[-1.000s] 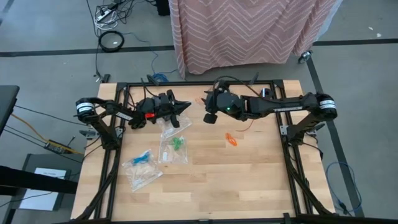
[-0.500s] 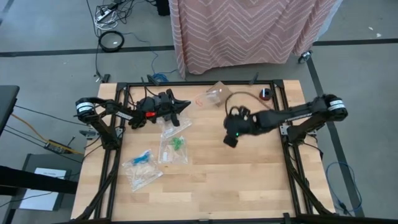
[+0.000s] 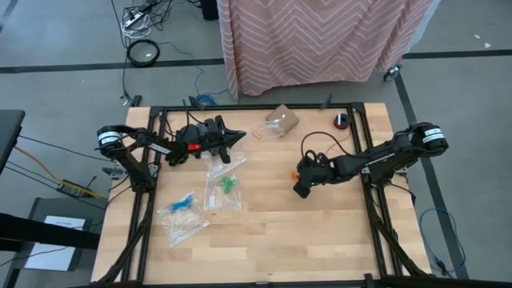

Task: Sort rubber bands
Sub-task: Put the orange rubber band into the transparent zip bag

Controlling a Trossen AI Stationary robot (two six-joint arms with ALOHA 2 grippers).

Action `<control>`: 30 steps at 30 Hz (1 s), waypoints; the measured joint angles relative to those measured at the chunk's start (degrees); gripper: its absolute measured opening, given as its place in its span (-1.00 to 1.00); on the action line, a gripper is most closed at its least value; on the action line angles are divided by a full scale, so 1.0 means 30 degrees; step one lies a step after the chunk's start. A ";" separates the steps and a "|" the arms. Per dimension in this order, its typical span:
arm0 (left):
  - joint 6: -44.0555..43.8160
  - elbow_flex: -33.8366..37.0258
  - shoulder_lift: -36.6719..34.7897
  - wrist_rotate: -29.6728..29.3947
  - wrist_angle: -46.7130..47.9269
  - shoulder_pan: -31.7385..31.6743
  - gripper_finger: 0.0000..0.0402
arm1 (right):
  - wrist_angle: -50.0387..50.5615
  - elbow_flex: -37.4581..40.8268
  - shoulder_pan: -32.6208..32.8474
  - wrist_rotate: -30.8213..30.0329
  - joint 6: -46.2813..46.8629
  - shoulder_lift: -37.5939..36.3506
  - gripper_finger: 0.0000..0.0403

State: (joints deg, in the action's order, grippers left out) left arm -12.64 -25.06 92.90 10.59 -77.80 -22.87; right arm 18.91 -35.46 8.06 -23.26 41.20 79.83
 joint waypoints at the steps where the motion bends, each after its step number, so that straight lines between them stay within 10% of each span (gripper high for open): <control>1: 0.0000 0.0000 0.0000 0.0003 0.0016 0.0000 -0.97 | -0.0310 0.0354 -0.0009 -0.0040 0.0204 0.0000 -0.24; 30: 0.0124 0.0000 0.0000 0.0007 0.0044 0.0000 -0.97 | -0.3440 0.2141 -0.0775 -0.0380 -0.1332 0.0019 -0.24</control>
State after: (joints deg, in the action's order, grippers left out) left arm -12.27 -25.06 92.90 10.61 -77.67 -22.87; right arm 8.59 -29.04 5.73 -24.40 37.21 79.89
